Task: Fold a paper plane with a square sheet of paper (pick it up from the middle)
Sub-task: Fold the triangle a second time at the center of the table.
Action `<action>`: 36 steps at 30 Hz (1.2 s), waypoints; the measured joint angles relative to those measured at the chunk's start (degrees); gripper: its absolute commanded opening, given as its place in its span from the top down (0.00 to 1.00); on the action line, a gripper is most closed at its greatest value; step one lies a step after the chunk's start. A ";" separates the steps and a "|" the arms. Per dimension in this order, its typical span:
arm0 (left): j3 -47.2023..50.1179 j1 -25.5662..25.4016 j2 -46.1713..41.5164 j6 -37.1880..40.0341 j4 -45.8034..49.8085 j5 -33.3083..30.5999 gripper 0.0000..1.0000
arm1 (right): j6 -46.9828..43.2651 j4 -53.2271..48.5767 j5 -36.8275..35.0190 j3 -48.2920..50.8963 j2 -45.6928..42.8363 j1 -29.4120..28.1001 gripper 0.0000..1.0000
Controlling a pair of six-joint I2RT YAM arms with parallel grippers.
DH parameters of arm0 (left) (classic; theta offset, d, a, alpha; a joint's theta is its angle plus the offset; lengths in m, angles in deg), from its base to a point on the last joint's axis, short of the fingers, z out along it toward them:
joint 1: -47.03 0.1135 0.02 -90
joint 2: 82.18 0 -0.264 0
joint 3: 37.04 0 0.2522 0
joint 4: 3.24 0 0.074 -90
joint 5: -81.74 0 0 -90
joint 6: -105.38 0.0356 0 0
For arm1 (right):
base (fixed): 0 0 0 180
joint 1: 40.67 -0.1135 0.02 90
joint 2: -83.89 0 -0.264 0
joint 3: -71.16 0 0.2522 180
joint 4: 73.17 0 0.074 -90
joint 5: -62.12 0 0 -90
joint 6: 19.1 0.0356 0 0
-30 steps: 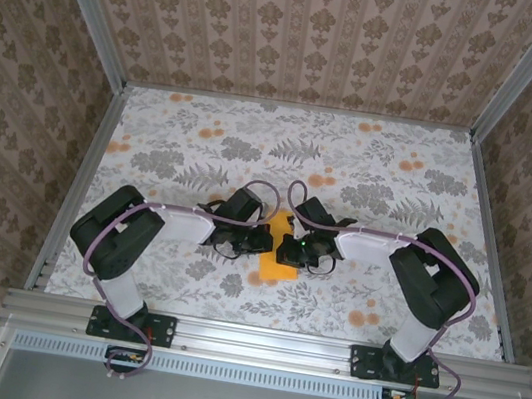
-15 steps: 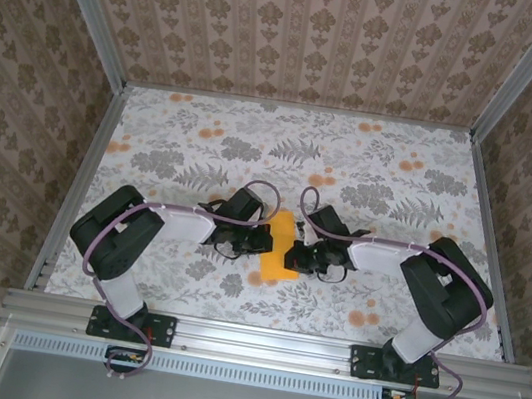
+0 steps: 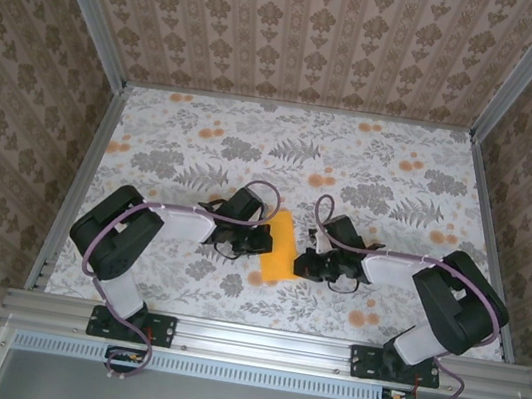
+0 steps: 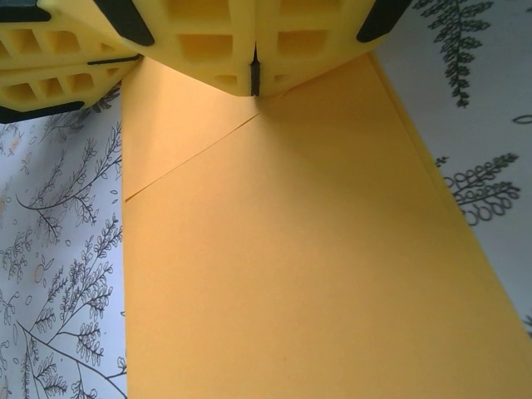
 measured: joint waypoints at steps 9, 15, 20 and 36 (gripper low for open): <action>-1.36 0.24 -0.02 1.97 2.36 -0.13 0.82 | 2.32 -12.50 -3.63 0.61 -11.47 0.39 0.77; -3.15 0.39 -3.02 3.52 6.25 -1.20 0.59 | 3.48 -11.91 -5.81 -5.55 -11.54 0.39 0.61; -3.63 0.39 -9.62 1.88 9.79 -5.90 0.49 | 3.15 -8.39 -5.95 -8.61 -4.48 0.44 0.57; 7.10 -0.50 -14.73 -10.27 3.93 -11.39 0.26 | -2.32 -4.04 1.49 -15.23 10.10 1.36 0.67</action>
